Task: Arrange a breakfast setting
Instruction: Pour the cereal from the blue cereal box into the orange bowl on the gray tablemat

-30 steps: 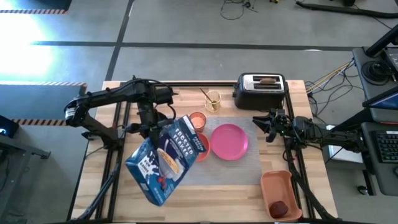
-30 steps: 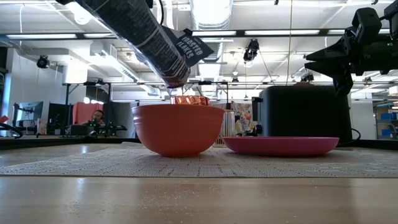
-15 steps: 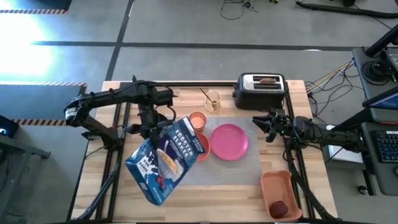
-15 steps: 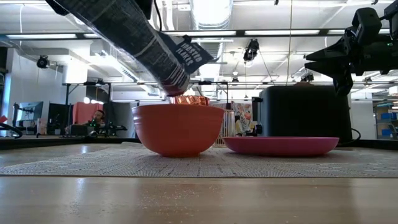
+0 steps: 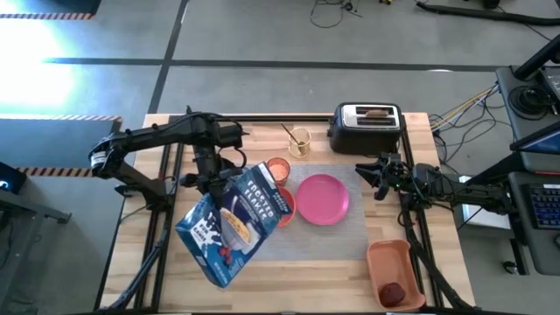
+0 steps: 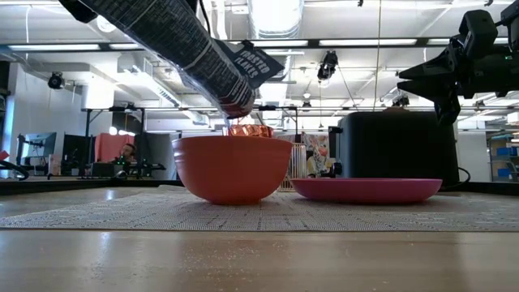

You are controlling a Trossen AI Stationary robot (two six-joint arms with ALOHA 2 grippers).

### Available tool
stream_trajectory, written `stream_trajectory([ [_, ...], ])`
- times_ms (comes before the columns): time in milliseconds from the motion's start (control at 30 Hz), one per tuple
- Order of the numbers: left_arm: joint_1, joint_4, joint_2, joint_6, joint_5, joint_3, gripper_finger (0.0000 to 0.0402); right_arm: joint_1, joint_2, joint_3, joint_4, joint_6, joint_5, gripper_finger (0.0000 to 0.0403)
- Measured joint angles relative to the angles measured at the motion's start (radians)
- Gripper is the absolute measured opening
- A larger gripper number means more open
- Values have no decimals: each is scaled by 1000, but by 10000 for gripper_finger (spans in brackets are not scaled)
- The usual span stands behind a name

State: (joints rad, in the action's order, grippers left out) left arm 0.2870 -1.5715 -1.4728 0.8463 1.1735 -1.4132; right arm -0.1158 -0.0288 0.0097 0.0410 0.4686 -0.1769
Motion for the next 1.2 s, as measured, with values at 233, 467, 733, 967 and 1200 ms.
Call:
stream_trajectory([
  [233, 16, 1, 0, 11, -22, 2, 14, 0, 0, 0, 0, 0, 0, 91],
  [467, 40, 0, 9, 8, -65, 4, 14, 0, 0, 0, 0, 0, 0, 91],
  [733, 61, -4, 25, 26, -102, 16, 14, 0, 0, 0, 0, 0, 0, 91],
  [967, 65, -4, 30, 49, -102, 20, 14, 0, 0, 0, 0, 0, 0, 91],
  [1200, 70, -2, 32, 57, -88, 24, 14, 0, 0, 0, 0, 0, 0, 91],
])
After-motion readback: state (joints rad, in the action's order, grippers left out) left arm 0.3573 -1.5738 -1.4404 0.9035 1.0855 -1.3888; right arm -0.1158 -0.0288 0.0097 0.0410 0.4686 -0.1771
